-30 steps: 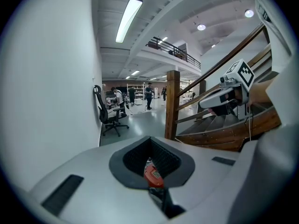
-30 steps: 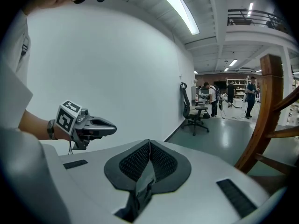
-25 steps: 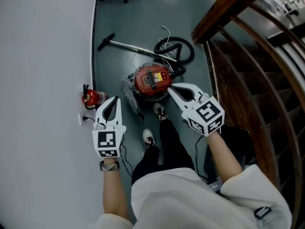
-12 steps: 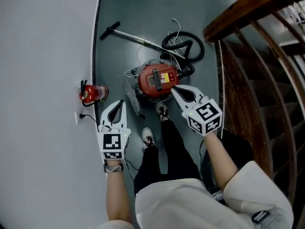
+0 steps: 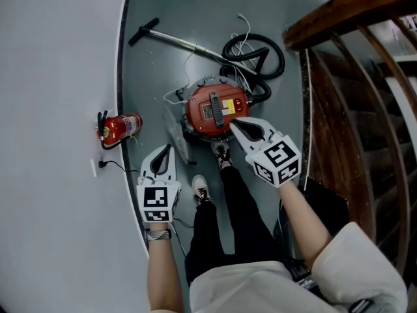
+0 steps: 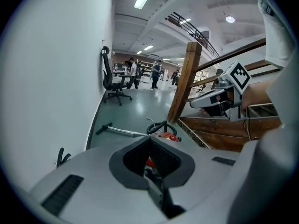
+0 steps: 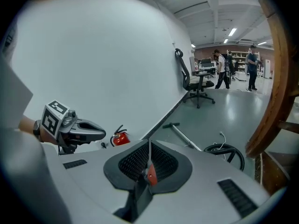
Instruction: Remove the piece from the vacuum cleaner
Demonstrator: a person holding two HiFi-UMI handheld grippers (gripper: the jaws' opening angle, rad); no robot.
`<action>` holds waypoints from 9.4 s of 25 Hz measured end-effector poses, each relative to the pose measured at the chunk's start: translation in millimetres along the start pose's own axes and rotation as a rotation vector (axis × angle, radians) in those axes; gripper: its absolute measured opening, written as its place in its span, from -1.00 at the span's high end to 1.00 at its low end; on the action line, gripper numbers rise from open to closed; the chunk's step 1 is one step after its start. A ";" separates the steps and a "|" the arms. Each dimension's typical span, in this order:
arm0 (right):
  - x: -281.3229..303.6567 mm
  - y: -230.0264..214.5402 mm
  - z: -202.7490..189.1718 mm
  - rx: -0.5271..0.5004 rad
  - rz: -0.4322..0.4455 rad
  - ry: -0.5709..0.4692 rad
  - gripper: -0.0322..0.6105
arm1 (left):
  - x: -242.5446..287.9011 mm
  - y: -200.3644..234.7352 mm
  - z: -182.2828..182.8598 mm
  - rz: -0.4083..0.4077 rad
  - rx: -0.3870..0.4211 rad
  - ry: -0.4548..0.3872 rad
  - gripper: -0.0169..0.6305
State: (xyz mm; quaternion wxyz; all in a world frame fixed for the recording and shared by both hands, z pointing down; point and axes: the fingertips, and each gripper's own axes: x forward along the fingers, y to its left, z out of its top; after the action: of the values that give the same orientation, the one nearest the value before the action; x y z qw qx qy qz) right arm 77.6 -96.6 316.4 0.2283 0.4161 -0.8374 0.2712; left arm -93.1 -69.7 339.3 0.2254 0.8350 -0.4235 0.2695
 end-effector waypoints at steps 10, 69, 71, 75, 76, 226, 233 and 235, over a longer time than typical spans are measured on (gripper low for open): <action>54.3 -21.0 -65.8 0.094 0.047 0.053 0.79 | 55.4 6.9 -67.2 -0.010 -0.048 0.085 0.73; 173.2 -65.5 -186.8 0.093 0.035 0.071 0.29 | 184.5 19.8 -212.8 0.131 -0.115 0.286 0.54; 173.1 -65.2 -186.8 0.092 0.034 0.066 0.29 | 184.3 20.5 -214.6 0.147 -0.101 0.290 0.61; 172.7 -65.7 -186.2 0.087 0.017 0.056 0.29 | 183.6 19.1 -215.2 0.175 -0.051 0.288 0.70; 173.0 -65.7 -186.1 0.085 0.014 0.054 0.29 | 183.5 19.5 -215.6 0.185 -0.033 0.287 0.74; 170.8 -61.0 -190.3 -0.034 0.028 0.016 0.24 | 204.8 68.9 -214.4 0.229 -0.432 0.351 0.82; 170.6 -61.8 -189.6 -0.036 0.024 0.005 0.24 | 200.8 74.7 -215.9 0.283 -0.556 0.275 0.85; 170.5 -61.6 -190.1 -0.037 0.023 0.006 0.24 | 200.6 74.4 -217.1 0.283 -0.585 0.258 0.85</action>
State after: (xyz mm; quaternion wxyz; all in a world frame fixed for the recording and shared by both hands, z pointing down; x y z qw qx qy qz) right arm 64.3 -103.0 578.7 0.2351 0.4013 -0.8464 0.2596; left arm -111.6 -96.0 642.4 0.4672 0.6270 -0.5624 0.2688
